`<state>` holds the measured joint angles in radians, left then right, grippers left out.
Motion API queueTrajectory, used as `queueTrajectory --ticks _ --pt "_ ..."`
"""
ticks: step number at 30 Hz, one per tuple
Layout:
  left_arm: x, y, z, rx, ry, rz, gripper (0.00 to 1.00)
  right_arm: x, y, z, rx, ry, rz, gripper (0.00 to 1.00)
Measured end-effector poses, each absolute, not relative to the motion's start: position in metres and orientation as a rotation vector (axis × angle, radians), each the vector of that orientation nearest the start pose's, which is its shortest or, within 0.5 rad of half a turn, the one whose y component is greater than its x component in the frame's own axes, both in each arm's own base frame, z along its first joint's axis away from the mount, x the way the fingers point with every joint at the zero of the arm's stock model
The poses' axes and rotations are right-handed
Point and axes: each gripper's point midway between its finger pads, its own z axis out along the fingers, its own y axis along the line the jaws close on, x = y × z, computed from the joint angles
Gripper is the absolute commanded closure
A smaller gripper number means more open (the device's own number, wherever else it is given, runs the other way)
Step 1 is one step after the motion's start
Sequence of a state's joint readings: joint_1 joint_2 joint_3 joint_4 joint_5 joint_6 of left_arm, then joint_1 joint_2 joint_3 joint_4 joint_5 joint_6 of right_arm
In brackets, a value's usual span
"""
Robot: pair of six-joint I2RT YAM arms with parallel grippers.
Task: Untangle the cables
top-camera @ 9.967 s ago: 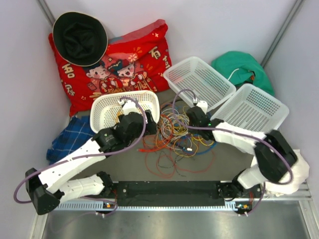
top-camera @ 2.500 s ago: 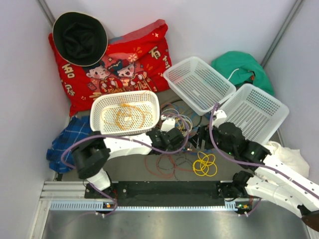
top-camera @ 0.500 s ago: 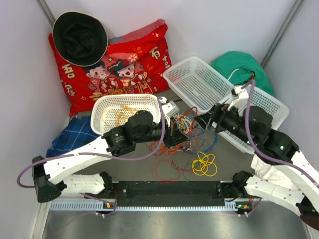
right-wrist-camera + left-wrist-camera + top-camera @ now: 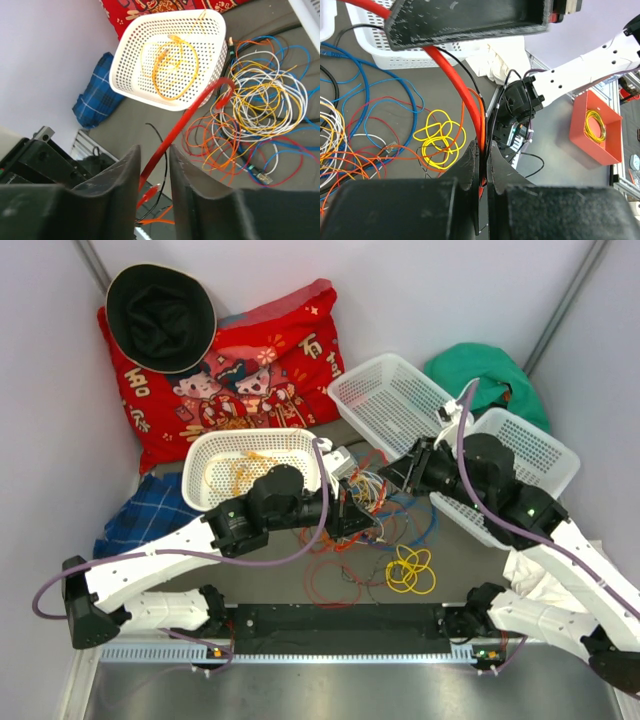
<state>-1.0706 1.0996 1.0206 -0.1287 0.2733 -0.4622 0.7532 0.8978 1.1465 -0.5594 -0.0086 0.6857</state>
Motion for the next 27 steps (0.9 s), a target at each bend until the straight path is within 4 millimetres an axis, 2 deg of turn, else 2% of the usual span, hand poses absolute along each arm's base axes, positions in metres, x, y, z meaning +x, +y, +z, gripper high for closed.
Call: queueTrajectory --ticks 1,8,9,10,12,13,14,16,18,22,25,27 --pt "0.122 -0.360 0.303 0.799 1.812 -1.302 1.00 0.205 0.230 0.332 -0.073 2.003 0.974 0.91" --pt "0.123 -0.358 0.294 0.798 1.832 -1.289 1.00 0.206 0.240 0.332 -0.084 2.017 1.032 1.00" --pt "0.123 -0.358 0.294 0.796 1.831 -1.288 0.97 0.206 0.240 0.332 -0.086 2.016 1.034 1.00" --pt "0.123 -0.357 0.295 0.794 1.829 -1.288 0.89 0.206 0.240 0.332 -0.088 2.015 1.032 1.00" --pt "0.124 -0.356 0.296 0.785 1.828 -1.282 0.58 0.207 0.239 0.332 -0.093 2.012 1.026 1.00" --pt "0.125 -0.356 0.295 0.784 1.827 -1.275 0.25 0.207 0.237 0.332 -0.095 2.009 1.016 1.00" --pt "0.126 -0.356 0.295 0.776 1.833 -1.272 0.01 0.208 0.234 0.332 -0.100 2.005 0.992 1.00" --pt "0.129 -0.355 0.293 0.748 1.854 -1.259 0.01 0.211 0.224 0.335 -0.103 2.002 0.926 1.00" --pt "0.132 -0.353 0.290 0.717 1.875 -1.241 0.01 0.214 0.215 0.350 -0.108 1.968 0.874 1.00" --pt "0.144 -0.348 0.278 0.639 1.938 -1.167 0.01 0.222 0.194 0.405 -0.106 1.839 0.793 1.00" --pt "0.154 -0.345 0.263 0.586 1.999 -1.095 0.01 0.227 0.180 0.428 -0.092 1.776 0.732 1.00" --pt "0.160 -0.340 0.256 0.548 2.032 -1.045 0.01 0.232 0.171 0.434 -0.075 1.759 0.679 1.00"
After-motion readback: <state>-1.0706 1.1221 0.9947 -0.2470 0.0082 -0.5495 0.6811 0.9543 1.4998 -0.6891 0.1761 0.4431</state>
